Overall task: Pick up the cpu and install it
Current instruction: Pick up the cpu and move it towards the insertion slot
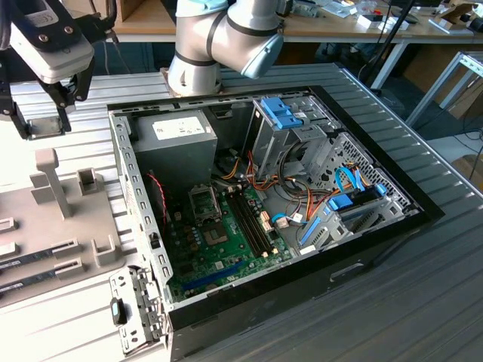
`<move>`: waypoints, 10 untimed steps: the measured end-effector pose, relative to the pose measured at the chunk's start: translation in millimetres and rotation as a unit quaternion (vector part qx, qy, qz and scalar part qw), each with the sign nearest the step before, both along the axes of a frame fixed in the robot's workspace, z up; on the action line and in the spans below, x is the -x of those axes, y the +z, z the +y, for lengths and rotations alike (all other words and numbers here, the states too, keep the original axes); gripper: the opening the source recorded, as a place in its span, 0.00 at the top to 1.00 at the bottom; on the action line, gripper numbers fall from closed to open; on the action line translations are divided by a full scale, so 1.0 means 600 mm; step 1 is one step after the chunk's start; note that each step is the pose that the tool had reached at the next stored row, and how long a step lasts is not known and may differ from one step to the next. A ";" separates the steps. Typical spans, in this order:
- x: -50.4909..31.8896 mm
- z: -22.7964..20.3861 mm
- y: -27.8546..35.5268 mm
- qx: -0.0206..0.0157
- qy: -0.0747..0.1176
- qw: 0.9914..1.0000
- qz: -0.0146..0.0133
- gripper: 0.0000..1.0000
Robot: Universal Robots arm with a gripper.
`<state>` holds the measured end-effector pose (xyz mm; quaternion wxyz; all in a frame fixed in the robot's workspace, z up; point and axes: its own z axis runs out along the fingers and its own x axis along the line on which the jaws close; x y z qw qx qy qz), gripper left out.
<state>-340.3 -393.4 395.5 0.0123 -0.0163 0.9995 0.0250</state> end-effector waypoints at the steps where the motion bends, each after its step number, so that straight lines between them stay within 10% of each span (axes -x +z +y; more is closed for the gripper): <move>1: -0.001 0.0000 0.000 0.000 0.000 1.000 0.000 0.53; 10: -0.015 0.0000 -0.002 0.000 0.000 1.000 0.000 0.53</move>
